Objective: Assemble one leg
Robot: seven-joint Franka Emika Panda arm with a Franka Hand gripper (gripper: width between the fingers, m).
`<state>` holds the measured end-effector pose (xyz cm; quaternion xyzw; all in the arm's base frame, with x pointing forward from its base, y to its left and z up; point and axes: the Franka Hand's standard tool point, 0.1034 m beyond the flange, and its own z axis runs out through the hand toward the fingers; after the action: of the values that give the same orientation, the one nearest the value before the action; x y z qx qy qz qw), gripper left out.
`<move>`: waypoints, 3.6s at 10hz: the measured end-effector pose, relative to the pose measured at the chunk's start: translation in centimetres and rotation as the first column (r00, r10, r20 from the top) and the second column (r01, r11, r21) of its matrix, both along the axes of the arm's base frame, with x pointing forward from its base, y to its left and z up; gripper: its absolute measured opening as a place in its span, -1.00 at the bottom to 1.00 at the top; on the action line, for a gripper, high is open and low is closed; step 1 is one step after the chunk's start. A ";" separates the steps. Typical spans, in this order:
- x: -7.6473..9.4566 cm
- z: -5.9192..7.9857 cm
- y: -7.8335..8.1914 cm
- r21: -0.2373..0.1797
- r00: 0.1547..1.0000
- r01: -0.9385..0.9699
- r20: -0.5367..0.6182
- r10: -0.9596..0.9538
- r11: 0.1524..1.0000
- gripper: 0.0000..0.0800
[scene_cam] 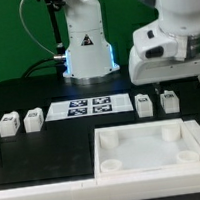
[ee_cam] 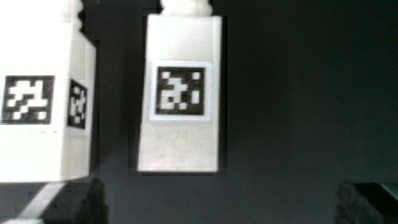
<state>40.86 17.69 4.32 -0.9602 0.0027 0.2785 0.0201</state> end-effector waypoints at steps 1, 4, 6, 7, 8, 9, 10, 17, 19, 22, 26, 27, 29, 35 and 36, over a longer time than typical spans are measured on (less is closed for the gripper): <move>-0.6 -0.1 0.0 0.004 0.995 -0.026 -0.101 0.027 1.000 0.62; -0.2 -0.6 0.0 0.009 0.952 -0.038 -0.303 0.039 0.999 0.62; -1.0 -1.3 0.0 0.000 0.949 -0.038 -0.314 0.036 0.999 0.62; -1.9 -2.2 0.1 -0.002 0.945 -0.042 -0.325 0.039 0.999 0.62; -2.5 -2.7 0.1 -0.003 0.945 -0.045 -0.323 0.041 0.999 0.62; -2.7 -2.8 0.0 0.002 0.944 -0.050 -0.326 0.047 0.999 0.62; -2.9 -3.0 -0.4 0.003 0.943 -0.048 -0.329 0.046 0.999 0.62; -3.1 -3.5 -0.5 0.001 0.946 -0.045 -0.321 0.043 0.999 -0.28; -3.1 -3.5 -0.5 0.001 0.946 -0.045 -0.321 0.043 0.999 -0.28; -3.1 -3.5 -0.5 0.001 0.946 -0.045 -0.321 0.043 0.999 -0.28; 0.9 3.2 -2.4 0.072 0.956 -0.092 -0.272 0.108 0.993 -0.27; 1.3 5.7 -3.1 0.071 0.957 -0.094 -0.270 0.110 0.993 -0.27; 3.0 4.1 -2.4 0.076 0.990 -0.083 -0.109 0.091 0.994 -0.27; 16.5 10.8 -6.0 0.112 0.885 -0.179 0.453 0.111 0.977 -0.27; 17.1 10.8 -6.2 0.094 0.808 -0.169 0.583 0.084 0.981 -0.27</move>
Offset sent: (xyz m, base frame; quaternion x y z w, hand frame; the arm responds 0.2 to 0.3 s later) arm 0.0000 0.0000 0.0000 0.0000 -0.0899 0.0000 0.9960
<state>57.93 11.47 15.08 -0.9935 -0.0873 -0.0247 0.0691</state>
